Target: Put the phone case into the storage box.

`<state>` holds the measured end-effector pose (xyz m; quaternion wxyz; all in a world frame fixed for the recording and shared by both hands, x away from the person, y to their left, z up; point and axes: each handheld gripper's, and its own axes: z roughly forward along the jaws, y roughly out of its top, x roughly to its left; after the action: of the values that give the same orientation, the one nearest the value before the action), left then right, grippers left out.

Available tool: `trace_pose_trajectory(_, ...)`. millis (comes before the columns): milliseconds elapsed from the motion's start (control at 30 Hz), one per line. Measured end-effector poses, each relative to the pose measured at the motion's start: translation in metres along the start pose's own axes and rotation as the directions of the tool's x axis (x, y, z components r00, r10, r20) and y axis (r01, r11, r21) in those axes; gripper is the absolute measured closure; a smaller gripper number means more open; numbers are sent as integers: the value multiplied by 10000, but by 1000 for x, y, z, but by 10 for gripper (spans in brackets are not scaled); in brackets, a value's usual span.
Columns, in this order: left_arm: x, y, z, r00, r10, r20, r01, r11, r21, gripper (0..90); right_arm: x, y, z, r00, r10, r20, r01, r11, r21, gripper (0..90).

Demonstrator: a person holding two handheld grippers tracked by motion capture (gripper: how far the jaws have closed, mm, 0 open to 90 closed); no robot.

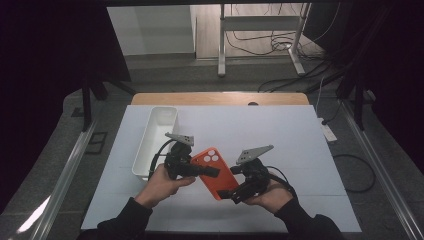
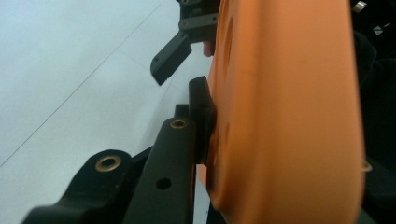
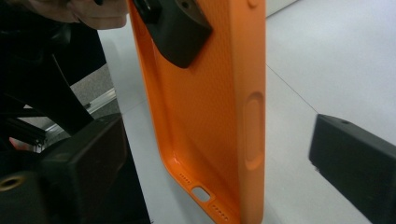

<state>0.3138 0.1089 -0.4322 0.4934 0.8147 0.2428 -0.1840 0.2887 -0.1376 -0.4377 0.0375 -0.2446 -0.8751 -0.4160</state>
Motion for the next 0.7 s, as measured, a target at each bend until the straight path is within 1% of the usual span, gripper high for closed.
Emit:
trace_pose_trajectory(67, 0, 0, 0, 10000, 1, 49, -1, 10000, -30, 840, -1, 0, 1, 9999, 74, -91, -73, 9999, 97, 162)
trace_pose_trajectory(100, -1, 0, 1, 10000, -2, 44, 2, 10000, 5, 840, -1, 0, 1, 9998, 105, -141, -103, 9999, 128, 218)
trace_pose_trajectory(133, -1, 0, 1, 10000, 17, 65, -17, 10000, 25, 840, -2, 0, 1, 9996, 54, -264, -50, 9998, 171, 294)
trace_pose_trajectory(167, -1, 0, 1, 10000, 17, 65, -17, 10000, 25, 840, -2, 0, 1, 9996, 54, -264, -50, 9998, 171, 294)
trace_pose_trajectory(200, -1, 0, 2, 10000, 43, 89, -44, 10000, 41, 840, -2, 0, 0, 9995, 5, -318, 1, 9999, 165, 341)
trace_pose_trajectory(233, -1, 0, 2, 9999, 64, 96, -65, 10000, 65, 839, -2, 0, 0, 9992, -56, -402, 60, 9999, 100, 413)
trace_pose_trajectory(300, -2, 0, 3, 9999, 59, 128, -60, 9999, 86, 839, -3, 0, -2, 9971, -30, -761, 30, 10000, -3, 502)
trace_pose_trajectory(333, -2, 0, 4, 9998, 75, 186, -77, 9999, 82, 838, -4, 0, -2, 9962, 30, -865, -37, 10000, -88, 535)
trace_pose_trajectory(367, -2, 0, 4, 9997, 68, 224, -69, 9999, 75, 838, -6, 0, -3, 9940, 104, -1087, -127, 9997, -206, 597)
trace_pose_trajectory(400, -2, 0, 4, 9996, 42, 276, -44, 10000, 55, 837, -7, -1, -4, 9925, 131, -1212, -173, 9993, -340, 647)
trace_pose_trajectory(467, -2, 0, 4, 9993, 122, 340, -124, 9999, 52, 833, -9, -2, -6, 9908, 120, -1349, -176, 9990, -409, 703)
trace_pose_trajectory(533, -3, 0, 5, 9993, 148, 353, -151, 9999, 66, 820, -12, -2, -6, 9873, 68, -1589, -122, 9994, -331, 750)
trace_pose_trajectory(567, -3, 0, 5, 9992, 156, 362, -158, 9999, 54, 803, -13, -3, -6, 9858, 15, -1680, -70, 9995, -320, 782)
trace_pose_trajectory(600, -3, 0, 5, 9992, 156, 362, -158, 9999, 54, 762, -13, -3, -7, 9835, -42, -1806, -3, 9997, -251, 828)
trace_pose_trajectory(667, -3, 0, 5, 9995, 201, 262, -201, 9998, 2, 742, -12, -2, -7, 9821, -145, -1876, 111, 9998, -193, 846)
trace_pose_trajectory(700, -2, -1, 5, 9992, 205, 331, -204, 9998, -25, 742, -12, -2, -7, 9821, -145, -1876, 111, 9998, -193, 846)
